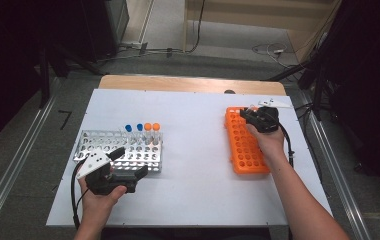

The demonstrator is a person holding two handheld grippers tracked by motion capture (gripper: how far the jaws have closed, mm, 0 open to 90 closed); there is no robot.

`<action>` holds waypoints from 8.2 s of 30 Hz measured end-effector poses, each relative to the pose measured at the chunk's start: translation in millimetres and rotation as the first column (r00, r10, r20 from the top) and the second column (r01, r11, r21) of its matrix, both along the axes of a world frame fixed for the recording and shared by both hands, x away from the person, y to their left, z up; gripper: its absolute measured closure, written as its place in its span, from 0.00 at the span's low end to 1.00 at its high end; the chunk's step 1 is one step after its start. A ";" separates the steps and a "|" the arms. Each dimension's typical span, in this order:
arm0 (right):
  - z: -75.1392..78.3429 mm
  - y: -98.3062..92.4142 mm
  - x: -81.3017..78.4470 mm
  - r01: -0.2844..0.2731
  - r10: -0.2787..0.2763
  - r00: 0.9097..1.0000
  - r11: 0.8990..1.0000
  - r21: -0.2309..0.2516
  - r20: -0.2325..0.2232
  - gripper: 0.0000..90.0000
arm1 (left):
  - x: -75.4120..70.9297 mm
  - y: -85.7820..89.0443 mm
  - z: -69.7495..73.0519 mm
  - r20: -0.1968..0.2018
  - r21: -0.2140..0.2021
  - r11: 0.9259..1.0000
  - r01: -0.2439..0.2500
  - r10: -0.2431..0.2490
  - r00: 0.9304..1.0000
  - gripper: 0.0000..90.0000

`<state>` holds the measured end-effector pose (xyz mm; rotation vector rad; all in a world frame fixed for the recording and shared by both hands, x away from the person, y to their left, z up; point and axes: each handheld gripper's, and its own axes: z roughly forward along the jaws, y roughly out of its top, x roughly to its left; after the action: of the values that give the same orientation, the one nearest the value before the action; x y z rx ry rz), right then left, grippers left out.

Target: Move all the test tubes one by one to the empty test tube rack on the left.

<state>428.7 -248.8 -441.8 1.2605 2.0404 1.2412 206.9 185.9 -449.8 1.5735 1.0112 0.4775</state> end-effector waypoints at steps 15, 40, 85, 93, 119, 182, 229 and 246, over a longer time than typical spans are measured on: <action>19.7 3.0 -58.1 -0.132 0.125 0.989 0.988 0.081 0.080 0.82 | 2.8 -21.6 7.3 0.015 0.037 0.998 0.047 -0.048 0.999 0.00; -7.8 40.7 -154.1 -0.400 0.397 0.917 0.914 0.070 0.050 0.82 | 22.6 -91.4 25.8 0.036 0.085 0.973 0.214 -0.218 0.975 0.18; -15.8 86.8 -181.0 -0.559 0.559 0.829 0.829 0.035 0.000 0.81 | 22.4 -145.3 17.4 0.010 0.147 0.897 0.416 -0.422 0.907 0.85; -15.9 84.7 -180.2 -0.564 0.564 0.826 0.825 0.034 0.002 0.74 | 23.6 -137.0 21.7 0.022 0.120 0.910 0.397 -0.402 0.915 0.85; -10.4 19.3 -175.5 -0.510 0.509 0.859 0.860 0.000 0.055 0.07 | 25.1 -73.7 42.0 0.079 0.070 0.968 0.243 -0.248 0.966 0.85; -14.3 -95.8 -143.4 -0.197 0.193 0.978 0.980 0.034 0.080 0.07 | 84.8 72.8 32.2 0.080 0.064 0.970 -0.233 0.228 0.970 0.85; -18.5 -91.5 -141.1 -0.205 0.201 0.977 0.978 0.044 0.070 0.08 | 39.4 50.9 14.5 0.032 0.031 0.991 -0.128 0.127 0.991 0.08; -20.3 -88.9 -141.2 -0.215 0.212 0.975 0.976 0.035 0.063 0.08 | 7.2 31.7 5.4 0.050 0.002 1.000 -0.008 0.008 0.999 0.00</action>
<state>287.4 -337.7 -462.1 1.0299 2.1619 1.4062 214.2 217.7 -444.3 1.5525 0.9799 0.5207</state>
